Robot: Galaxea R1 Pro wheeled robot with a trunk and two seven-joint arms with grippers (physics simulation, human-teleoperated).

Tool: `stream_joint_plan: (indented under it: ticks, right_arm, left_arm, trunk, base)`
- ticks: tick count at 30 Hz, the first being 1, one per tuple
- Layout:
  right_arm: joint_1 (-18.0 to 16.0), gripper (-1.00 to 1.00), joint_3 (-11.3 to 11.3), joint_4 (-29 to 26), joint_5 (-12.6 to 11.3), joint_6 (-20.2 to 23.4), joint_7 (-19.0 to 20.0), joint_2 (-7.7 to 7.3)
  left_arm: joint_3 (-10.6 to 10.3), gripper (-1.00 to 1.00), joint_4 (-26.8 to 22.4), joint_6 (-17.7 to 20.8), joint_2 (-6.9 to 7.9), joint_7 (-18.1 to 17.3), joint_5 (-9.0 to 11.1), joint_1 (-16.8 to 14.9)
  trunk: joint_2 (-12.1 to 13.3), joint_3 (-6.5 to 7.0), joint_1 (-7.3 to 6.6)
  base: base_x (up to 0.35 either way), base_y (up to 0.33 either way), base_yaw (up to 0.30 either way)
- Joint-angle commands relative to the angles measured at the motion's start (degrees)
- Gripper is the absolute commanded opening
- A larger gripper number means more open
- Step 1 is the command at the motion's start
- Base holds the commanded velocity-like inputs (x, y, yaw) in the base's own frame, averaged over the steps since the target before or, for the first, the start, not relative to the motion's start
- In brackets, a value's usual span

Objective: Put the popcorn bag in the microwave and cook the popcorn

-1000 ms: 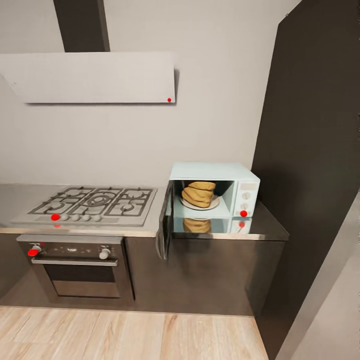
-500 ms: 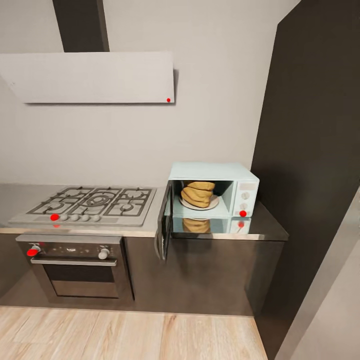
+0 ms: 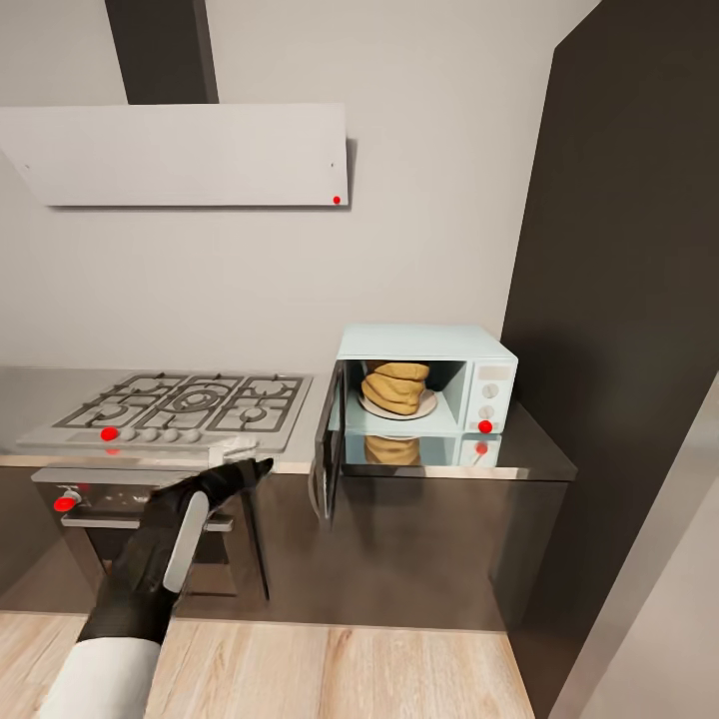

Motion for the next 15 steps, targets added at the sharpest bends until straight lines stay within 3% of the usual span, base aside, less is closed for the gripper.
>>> stream_joint_plan:
  ticks: [1,5,9,12,15]
  right_arm:
    - [-0.1,1.00,-0.5,0.1,0.5,0.2,0.1,-0.05]
    - [-0.1,1.00,-0.5,0.1,0.5,0.1,0.2,-0.05]
    - [-0.1,1.00,-0.5,0.1,0.5,0.0,0.1,0.02]
    - [-0.1,1.00,-0.5,0.2,0.2,0.5,0.1,0.03]
    - [-0.1,1.00,-0.5,0.2,0.2,0.8,0.2,-0.03]
  left_arm:
    - [0.1,1.00,1.2,0.9,-0.07,0.1,0.3,-4.0]
    - [0.1,1.00,3.6,1.1,-0.06,0.0,0.2,-8.4]
    - [0.1,1.00,5.2,1.2,0.24,-0.4,0.5,-9.0]
    - [0.1,1.00,11.6,0.7,0.65,-2.8,0.6,-9.1]
    - [0.1,1.00,13.7,0.5,0.95,-4.2,0.3,-9.2]
  trunk:
    - [0.0,-0.08,0.00]
    - [0.0,-0.08,0.00]
    - [0.0,-0.08,0.00]
    - [0.0,0.05,0.00]
    - [0.0,0.23,0.00]
  base:
    - [0.000,0.000,0.000]
    - [0.000,0.000,0.000]
    - [0.000,0.000,0.000]
    - [0.000,0.000,-0.110]
    - [0.000,0.000,-0.205]
